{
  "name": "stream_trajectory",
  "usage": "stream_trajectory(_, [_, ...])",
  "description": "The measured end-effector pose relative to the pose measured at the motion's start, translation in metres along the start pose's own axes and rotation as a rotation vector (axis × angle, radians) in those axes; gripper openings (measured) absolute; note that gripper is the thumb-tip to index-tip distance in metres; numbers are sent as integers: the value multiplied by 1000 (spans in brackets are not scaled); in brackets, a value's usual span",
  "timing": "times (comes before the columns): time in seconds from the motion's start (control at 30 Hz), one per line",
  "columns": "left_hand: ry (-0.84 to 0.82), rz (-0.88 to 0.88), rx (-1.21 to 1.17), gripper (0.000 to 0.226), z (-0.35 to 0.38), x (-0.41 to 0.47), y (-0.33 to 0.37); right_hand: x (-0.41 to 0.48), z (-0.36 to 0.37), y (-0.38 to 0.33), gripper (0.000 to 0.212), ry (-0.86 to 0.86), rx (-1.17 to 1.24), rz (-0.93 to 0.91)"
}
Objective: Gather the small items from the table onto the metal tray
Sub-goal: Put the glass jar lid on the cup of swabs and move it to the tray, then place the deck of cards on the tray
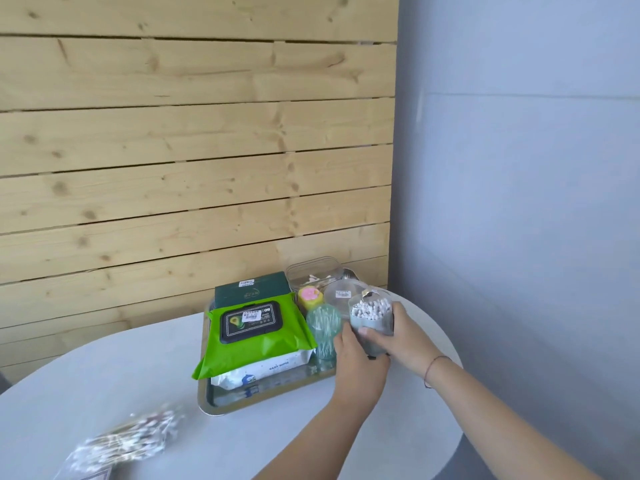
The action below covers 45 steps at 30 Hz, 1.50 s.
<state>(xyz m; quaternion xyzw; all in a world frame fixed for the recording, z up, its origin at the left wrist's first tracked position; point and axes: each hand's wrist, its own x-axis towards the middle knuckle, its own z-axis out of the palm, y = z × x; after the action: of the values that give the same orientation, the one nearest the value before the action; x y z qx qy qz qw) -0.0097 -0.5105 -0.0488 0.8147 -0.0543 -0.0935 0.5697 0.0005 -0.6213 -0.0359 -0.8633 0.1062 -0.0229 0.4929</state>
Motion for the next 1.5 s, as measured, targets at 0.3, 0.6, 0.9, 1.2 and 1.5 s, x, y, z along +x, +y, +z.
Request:
stream_trajectory(0.3, [-2, 15, 153, 73, -1, 4, -6, 16, 6, 16, 61, 102, -273, -27])
stream_trajectory(0.6, [32, -13, 251, 67, -1, 0, -13, 21, 3, 8, 59, 79, -555, 4])
stream_trajectory(0.9, [-31, 54, 306, 56, -26, -18, -10, 9, 17, 10, 75, 201, -531, 86])
stream_trajectory(1.2, [80, 80, 204, 45, -96, -48, -7, -33, 61, -54, 55, 683, -353, -108])
stream_trajectory(1.5, [378, 67, 221, 31, -234, -110, -56, -102, 170, -125, 20, 187, -350, -693])
